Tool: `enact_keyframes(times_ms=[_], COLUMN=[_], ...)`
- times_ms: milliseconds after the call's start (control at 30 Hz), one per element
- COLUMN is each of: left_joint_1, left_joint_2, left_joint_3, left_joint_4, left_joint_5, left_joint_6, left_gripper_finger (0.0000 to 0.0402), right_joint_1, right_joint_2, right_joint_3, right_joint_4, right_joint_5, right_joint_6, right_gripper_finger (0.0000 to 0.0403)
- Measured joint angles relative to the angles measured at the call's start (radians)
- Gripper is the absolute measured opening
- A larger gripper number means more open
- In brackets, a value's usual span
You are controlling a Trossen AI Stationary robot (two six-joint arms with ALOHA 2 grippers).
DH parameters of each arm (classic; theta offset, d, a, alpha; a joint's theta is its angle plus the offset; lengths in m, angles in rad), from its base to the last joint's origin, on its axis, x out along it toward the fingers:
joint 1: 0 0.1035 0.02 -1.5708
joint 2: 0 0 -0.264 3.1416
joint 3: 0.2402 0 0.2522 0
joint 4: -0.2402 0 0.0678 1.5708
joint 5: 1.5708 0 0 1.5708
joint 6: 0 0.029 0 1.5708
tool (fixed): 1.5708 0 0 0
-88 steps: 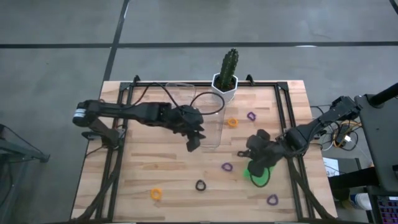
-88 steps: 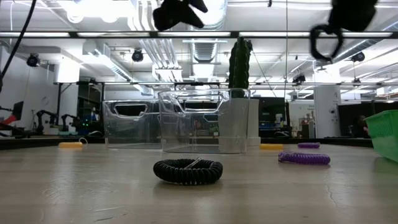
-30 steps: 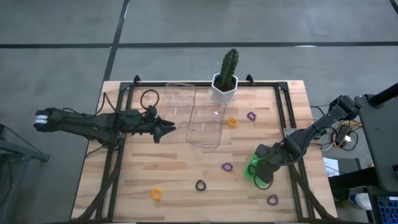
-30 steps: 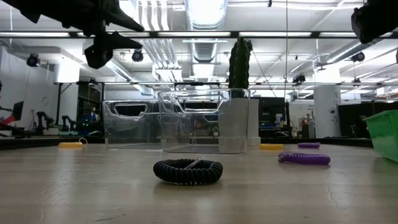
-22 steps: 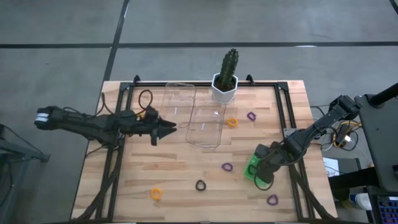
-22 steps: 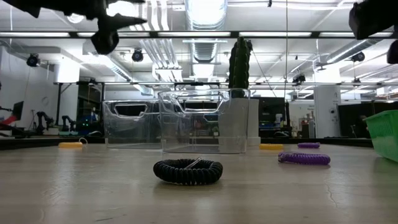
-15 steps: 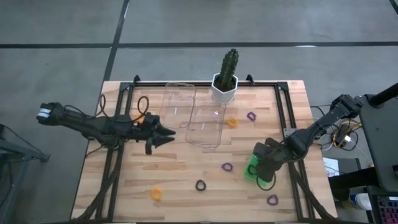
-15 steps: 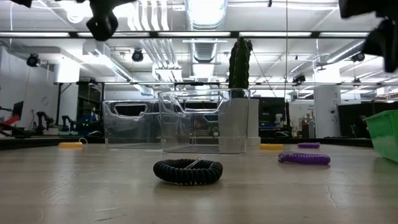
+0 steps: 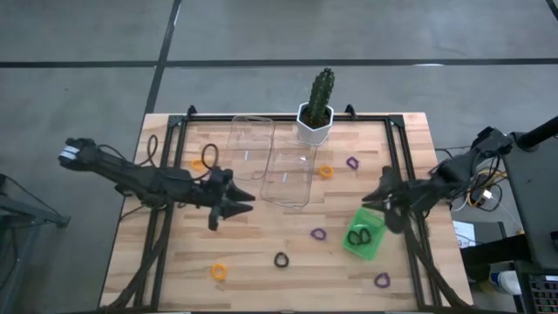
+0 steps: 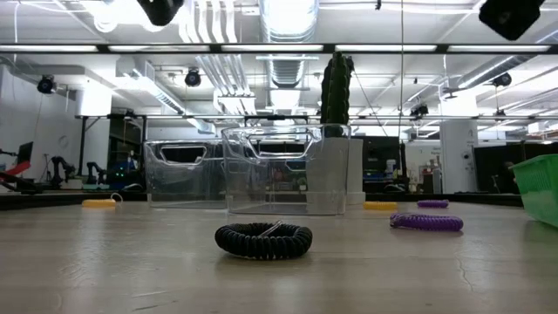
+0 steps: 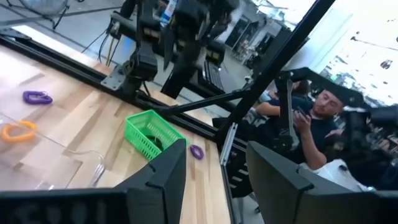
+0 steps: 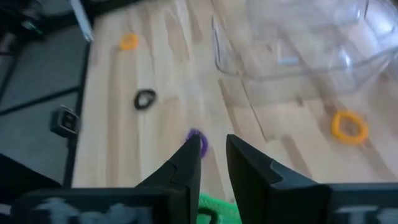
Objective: Sort spring keychains
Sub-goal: Put the black spring keychain into the green bin
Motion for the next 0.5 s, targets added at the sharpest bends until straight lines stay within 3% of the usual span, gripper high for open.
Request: enact_keyframes(times_ms=[200, 500], left_joint_1=[0.000, -0.028], left_joint_2=[0.168, 0.391], left_joint_3=[0.132, 0.280], left_joint_4=[-0.117, -0.299], left_joint_5=[0.000, 0.000], left_joint_6=[-0.070, -0.301], left_gripper_finger=[0.0160, 0.0160], right_joint_1=[0.000, 0.000], right_joint_2=[-0.122, -0.178], right_joint_3=[0.000, -0.002], right_joint_4=[0.004, -0.003], right_joint_5=[0.000, -0.003], right_joint_6=[-0.075, -0.125], right_gripper_finger=[0.0063, 0.0075])
